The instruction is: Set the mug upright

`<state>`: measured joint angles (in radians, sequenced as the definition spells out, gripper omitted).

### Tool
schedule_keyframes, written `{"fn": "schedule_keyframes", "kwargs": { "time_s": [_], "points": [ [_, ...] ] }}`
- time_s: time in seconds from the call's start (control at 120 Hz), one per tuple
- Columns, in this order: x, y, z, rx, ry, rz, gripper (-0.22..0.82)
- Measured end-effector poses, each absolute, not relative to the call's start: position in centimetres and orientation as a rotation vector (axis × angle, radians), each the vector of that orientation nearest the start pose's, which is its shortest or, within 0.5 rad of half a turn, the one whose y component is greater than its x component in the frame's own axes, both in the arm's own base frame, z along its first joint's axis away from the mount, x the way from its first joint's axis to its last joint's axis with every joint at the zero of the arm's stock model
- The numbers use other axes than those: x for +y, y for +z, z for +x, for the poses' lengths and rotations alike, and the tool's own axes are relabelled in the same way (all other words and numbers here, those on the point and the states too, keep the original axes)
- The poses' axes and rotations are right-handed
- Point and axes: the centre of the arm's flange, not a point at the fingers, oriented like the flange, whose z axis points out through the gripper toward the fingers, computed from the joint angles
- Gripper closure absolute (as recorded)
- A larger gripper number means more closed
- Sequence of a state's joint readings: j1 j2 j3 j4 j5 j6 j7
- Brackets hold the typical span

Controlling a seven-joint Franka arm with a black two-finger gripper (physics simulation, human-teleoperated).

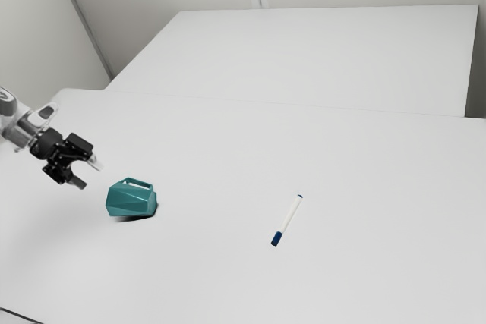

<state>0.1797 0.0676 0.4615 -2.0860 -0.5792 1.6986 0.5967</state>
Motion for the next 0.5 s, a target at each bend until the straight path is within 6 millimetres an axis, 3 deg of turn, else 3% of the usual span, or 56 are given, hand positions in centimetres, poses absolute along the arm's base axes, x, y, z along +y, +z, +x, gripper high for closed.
{"fn": "schedule_keyframes", "kwargs": {
  "time_s": [0.167, 0.375, 0.5],
  "points": [
    [27.9, 34.6, 44.5, 0.362, 0.011, 2.412, 0.00],
    [26.8, 31.6, 43.8, 0.363, 0.043, 2.350, 0.00],
    [26.2, 31.1, 43.8, 0.354, 0.074, 2.307, 0.00]
  ]
}}
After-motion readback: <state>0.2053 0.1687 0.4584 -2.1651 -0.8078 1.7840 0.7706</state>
